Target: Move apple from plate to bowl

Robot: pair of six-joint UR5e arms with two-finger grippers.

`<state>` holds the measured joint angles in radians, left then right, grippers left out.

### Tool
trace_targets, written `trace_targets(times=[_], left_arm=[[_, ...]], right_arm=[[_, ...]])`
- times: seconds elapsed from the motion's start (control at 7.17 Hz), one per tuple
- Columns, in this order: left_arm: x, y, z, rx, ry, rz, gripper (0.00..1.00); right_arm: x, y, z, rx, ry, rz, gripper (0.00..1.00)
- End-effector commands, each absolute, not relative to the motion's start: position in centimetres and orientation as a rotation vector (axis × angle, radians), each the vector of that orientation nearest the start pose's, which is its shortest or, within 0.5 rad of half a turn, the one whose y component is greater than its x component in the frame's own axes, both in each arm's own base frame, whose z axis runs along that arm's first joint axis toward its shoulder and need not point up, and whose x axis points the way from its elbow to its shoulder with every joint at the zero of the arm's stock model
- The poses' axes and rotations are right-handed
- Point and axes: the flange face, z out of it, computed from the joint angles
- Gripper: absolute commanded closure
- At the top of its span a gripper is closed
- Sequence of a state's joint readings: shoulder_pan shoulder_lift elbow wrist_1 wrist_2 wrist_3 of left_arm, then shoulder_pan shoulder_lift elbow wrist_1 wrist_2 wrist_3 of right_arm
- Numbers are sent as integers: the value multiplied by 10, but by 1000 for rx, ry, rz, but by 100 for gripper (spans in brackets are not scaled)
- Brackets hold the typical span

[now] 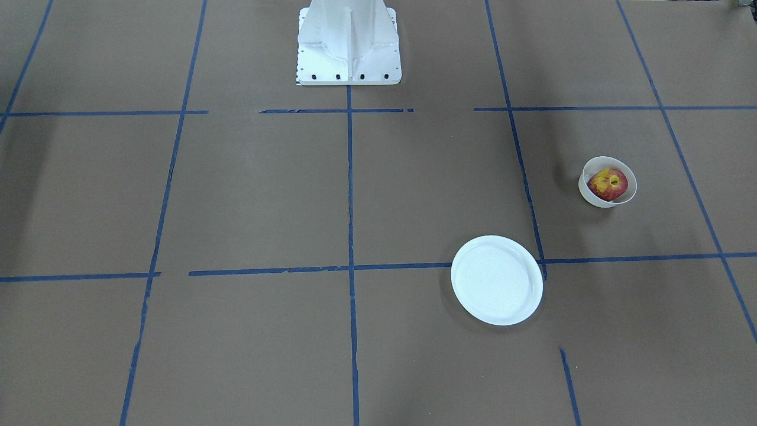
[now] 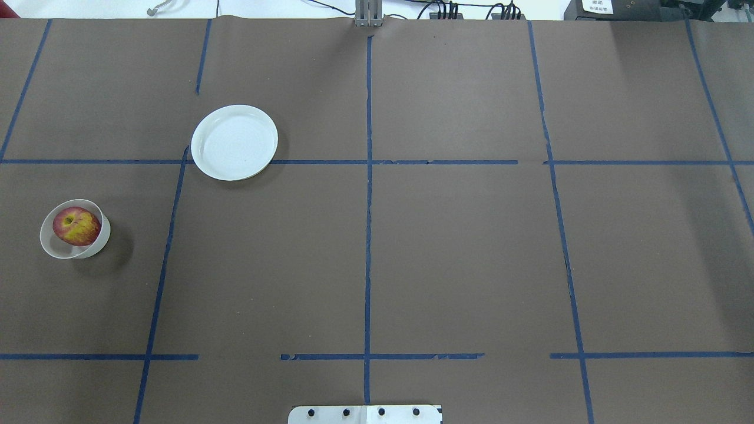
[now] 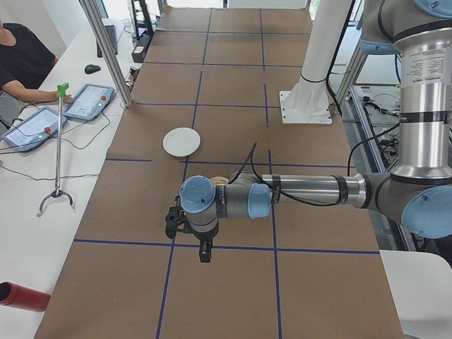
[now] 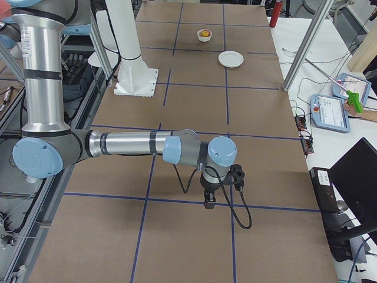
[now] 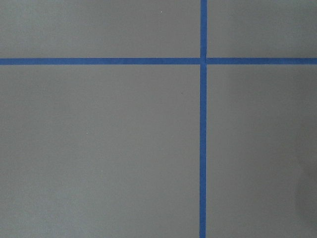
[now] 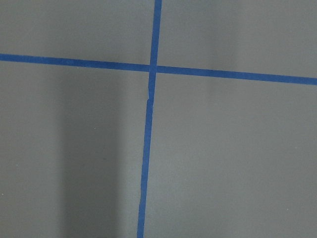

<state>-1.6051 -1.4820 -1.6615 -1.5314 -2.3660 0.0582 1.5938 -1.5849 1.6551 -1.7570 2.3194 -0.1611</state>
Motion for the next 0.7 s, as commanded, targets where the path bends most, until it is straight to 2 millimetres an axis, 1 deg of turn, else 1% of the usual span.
trace_targets(times=[0.0,0.56], left_arm=[[-78,-449,660,8,797,10,0],[-78,-449,659,14,798,6,0]], right_arm=[[76,-474,644,-40,-755,-88,0],[76,-474,644,-40,-755,-88,0]])
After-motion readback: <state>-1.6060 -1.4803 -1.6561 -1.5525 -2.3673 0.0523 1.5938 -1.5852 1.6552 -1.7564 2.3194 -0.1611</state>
